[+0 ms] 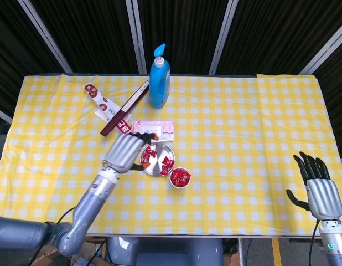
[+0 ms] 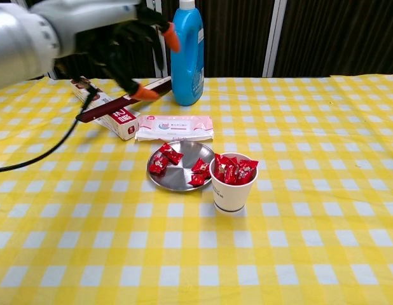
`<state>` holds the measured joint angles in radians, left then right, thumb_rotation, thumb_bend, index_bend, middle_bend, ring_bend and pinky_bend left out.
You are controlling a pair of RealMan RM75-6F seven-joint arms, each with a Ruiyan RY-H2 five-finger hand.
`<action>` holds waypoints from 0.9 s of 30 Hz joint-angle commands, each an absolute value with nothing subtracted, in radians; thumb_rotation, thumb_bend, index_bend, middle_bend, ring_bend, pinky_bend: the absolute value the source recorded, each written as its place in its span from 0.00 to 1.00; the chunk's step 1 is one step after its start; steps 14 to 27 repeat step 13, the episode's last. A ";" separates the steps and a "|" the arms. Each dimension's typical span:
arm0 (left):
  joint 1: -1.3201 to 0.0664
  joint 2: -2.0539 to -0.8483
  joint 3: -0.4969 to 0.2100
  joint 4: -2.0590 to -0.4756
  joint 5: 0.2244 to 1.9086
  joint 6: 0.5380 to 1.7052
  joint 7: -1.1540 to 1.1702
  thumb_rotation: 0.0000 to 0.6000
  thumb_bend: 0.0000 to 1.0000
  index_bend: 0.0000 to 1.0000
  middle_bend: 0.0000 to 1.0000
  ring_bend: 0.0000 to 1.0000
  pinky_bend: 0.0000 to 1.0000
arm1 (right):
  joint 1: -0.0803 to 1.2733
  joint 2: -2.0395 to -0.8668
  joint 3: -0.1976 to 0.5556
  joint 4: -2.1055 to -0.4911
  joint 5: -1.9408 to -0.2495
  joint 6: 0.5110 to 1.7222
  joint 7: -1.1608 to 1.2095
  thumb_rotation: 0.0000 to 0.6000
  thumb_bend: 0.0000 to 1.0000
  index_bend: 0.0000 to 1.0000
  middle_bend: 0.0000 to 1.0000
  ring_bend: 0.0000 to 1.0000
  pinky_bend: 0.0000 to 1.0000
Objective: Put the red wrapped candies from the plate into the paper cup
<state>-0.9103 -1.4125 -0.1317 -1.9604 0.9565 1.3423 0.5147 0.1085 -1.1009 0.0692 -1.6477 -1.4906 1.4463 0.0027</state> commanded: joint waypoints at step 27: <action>-0.328 -1.173 0.291 -1.738 1.404 1.828 0.292 1.00 0.13 0.00 0.00 0.00 0.02 | 0.103 -1.158 0.074 -1.588 -1.523 1.501 -0.121 1.00 0.36 0.00 0.00 0.00 0.00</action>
